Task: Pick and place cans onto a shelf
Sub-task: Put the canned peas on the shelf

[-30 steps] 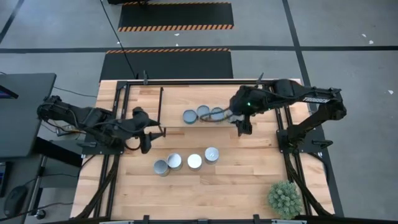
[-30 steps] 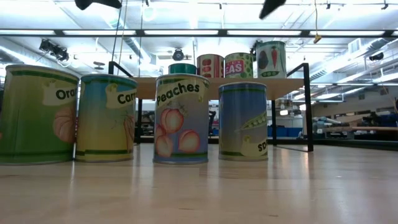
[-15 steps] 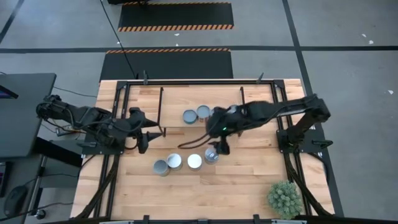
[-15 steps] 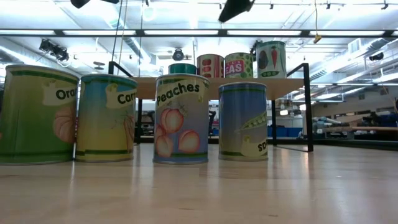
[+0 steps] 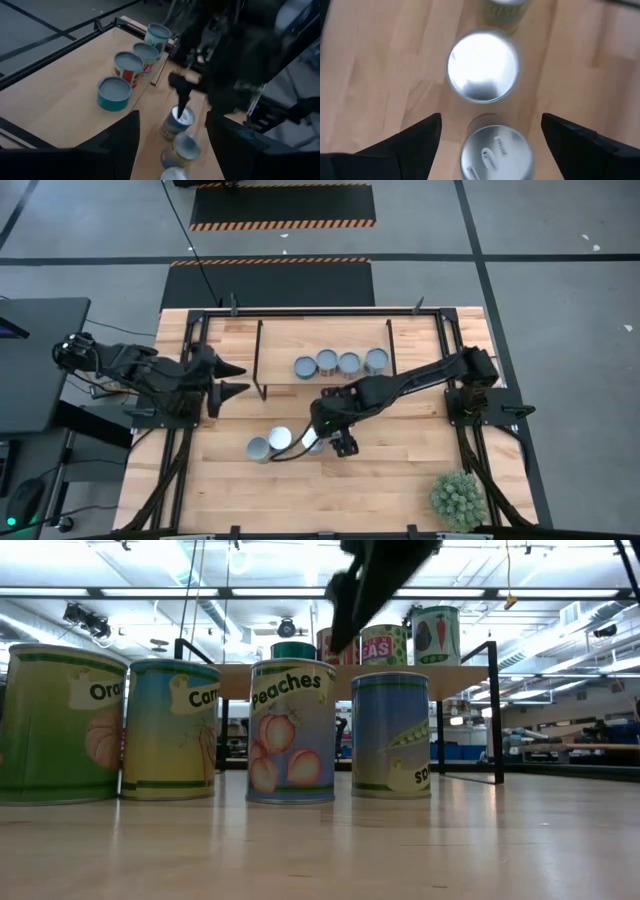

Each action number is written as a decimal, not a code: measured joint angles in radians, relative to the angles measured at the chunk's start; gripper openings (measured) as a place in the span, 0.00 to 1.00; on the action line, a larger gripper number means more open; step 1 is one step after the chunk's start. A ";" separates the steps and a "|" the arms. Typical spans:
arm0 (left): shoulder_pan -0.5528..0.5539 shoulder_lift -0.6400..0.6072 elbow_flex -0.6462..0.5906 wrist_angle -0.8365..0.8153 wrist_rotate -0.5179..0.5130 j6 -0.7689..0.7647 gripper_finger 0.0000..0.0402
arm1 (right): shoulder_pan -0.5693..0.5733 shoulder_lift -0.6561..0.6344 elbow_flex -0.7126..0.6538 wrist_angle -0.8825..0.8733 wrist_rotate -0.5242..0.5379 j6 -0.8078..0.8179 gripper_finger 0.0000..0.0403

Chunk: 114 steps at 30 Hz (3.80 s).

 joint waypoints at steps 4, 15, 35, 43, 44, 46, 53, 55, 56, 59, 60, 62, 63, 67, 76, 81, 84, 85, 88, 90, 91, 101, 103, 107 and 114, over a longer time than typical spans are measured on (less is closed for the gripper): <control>0.000 -0.037 0.000 0.000 0.017 -0.019 0.58 | 0.000 0.045 0.000 -0.054 -0.005 -0.060 0.87; 0.000 -0.047 0.000 -0.004 0.021 -0.030 0.58 | -0.004 0.087 0.000 -0.106 0.020 -0.174 0.87; 0.000 -0.047 0.000 -0.028 0.074 -0.029 0.58 | -0.011 0.145 -0.012 -0.118 -0.011 -0.179 0.94; 0.000 -0.047 0.000 -0.033 0.074 -0.029 0.58 | -0.012 0.144 -0.041 -0.120 -0.006 -0.189 0.97; 0.000 -0.047 0.000 -0.033 0.075 -0.029 0.58 | -0.012 0.144 -0.045 -0.125 -0.006 -0.188 0.97; 0.000 -0.047 0.000 -0.033 0.080 -0.029 0.58 | -0.012 0.144 -0.047 -0.122 -0.006 -0.183 0.96; 0.000 -0.047 0.000 -0.033 0.081 -0.028 0.58 | -0.015 0.144 -0.048 -0.114 -0.006 -0.201 0.93; 0.000 -0.047 0.000 -0.033 0.081 -0.028 0.58 | -0.017 0.144 -0.048 -0.112 -0.005 -0.208 0.91; 0.000 -0.047 0.000 -0.033 0.081 -0.028 0.58 | -0.018 0.144 -0.048 -0.112 0.002 -0.215 0.89; 0.000 -0.047 0.000 -0.032 0.081 -0.028 0.58 | -0.017 0.144 -0.048 -0.112 0.017 -0.230 0.84; 0.000 -0.047 0.000 -0.032 0.081 -0.028 0.58 | -0.017 0.144 -0.048 -0.112 0.017 -0.231 0.82; 0.000 -0.047 0.000 -0.032 0.081 -0.028 0.58 | -0.017 0.144 -0.048 -0.112 0.017 -0.234 0.79; 0.000 -0.047 0.000 -0.032 0.081 -0.028 0.58 | -0.017 0.144 -0.048 -0.112 0.017 -0.233 0.78; 0.000 -0.047 0.000 -0.032 0.081 -0.028 0.58 | -0.016 0.141 -0.038 -0.145 0.012 -0.226 0.78; 0.000 -0.047 0.000 -0.032 0.081 -0.004 0.58 | -0.018 0.138 0.192 -0.405 -0.085 -0.156 0.78; 0.000 -0.047 0.000 -0.032 0.081 -0.003 0.58 | -0.017 0.137 0.388 -0.570 -0.088 -0.136 0.78; 0.000 -0.047 0.000 -0.032 0.080 -0.002 0.58 | -0.017 0.136 0.486 -0.641 -0.074 -0.136 0.78; 0.000 -0.047 0.000 -0.032 0.081 -0.002 0.58 | -0.020 0.136 0.513 -0.655 -0.067 -0.137 0.78; 0.000 -0.047 0.000 -0.032 0.081 -0.002 0.58 | -0.034 0.129 0.572 -0.647 -0.064 -0.137 0.78; 0.000 -0.047 0.000 -0.031 0.080 -0.003 0.58 | -0.047 0.124 0.609 -0.651 -0.061 -0.138 0.78; 0.000 -0.047 0.000 -0.031 0.081 -0.003 0.58 | -0.056 0.123 0.627 -0.649 -0.055 -0.138 0.78; 0.000 -0.047 0.000 -0.031 0.080 -0.030 0.58 | -0.159 0.033 0.666 -0.650 0.019 -0.154 0.79; 0.000 -0.047 0.000 -0.030 0.080 -0.030 0.58 | -0.188 0.002 0.666 -0.650 0.032 -0.152 0.79; 0.000 -0.047 0.000 -0.030 0.074 -0.031 0.58 | -0.249 -0.061 0.666 -0.650 0.102 -0.172 0.79; 0.001 -0.047 0.000 -0.030 0.035 -0.031 0.58 | -0.408 -0.107 0.666 -0.650 0.152 -0.250 0.79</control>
